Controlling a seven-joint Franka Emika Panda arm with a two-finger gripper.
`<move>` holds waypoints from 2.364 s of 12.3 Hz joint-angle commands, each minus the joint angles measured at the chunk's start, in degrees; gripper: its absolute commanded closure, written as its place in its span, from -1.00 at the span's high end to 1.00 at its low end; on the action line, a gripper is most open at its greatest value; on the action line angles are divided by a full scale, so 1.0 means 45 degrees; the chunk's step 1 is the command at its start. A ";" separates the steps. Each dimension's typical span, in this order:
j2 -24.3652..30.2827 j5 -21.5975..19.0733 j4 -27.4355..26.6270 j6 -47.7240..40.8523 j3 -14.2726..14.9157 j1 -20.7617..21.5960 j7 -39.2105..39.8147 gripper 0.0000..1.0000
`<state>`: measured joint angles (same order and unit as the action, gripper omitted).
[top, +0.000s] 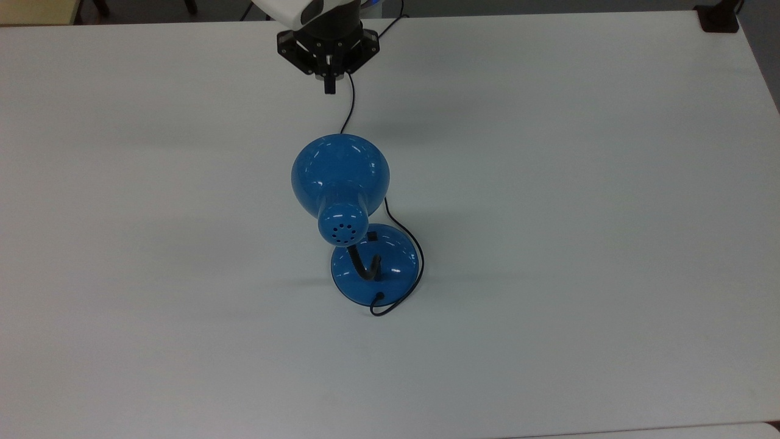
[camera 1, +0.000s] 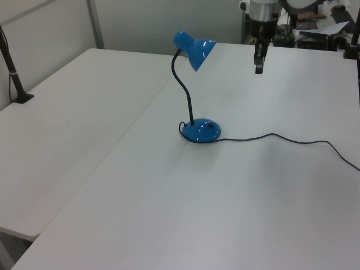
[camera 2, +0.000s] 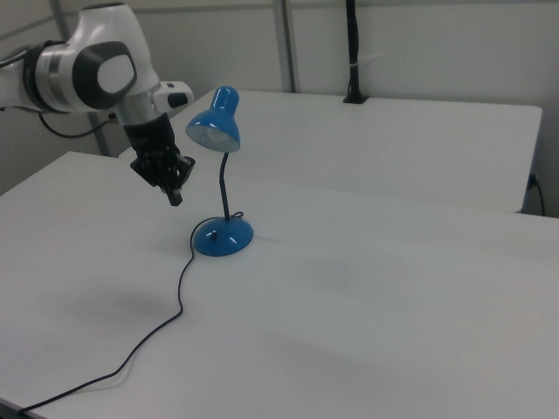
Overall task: Turn on the lamp
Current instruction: 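Move the closed gripper down toward the switch on the blue lamp base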
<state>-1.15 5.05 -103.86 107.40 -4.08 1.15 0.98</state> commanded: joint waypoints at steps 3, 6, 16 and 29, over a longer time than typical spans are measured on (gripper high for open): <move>-0.0680 -0.0185 -0.1452 0.3200 0.0086 0.0136 0.0094 -1.00; -0.1501 -0.0185 -0.1665 0.5245 0.0067 0.0174 0.0094 -1.00; -0.3493 -0.0185 -0.1979 1.0131 -0.0050 0.0623 -0.0003 -1.00; -0.4569 -0.0088 -0.1999 1.2030 -0.0050 0.0565 -0.0004 -1.00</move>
<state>-21.19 5.06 -112.02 158.23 -4.49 3.44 0.95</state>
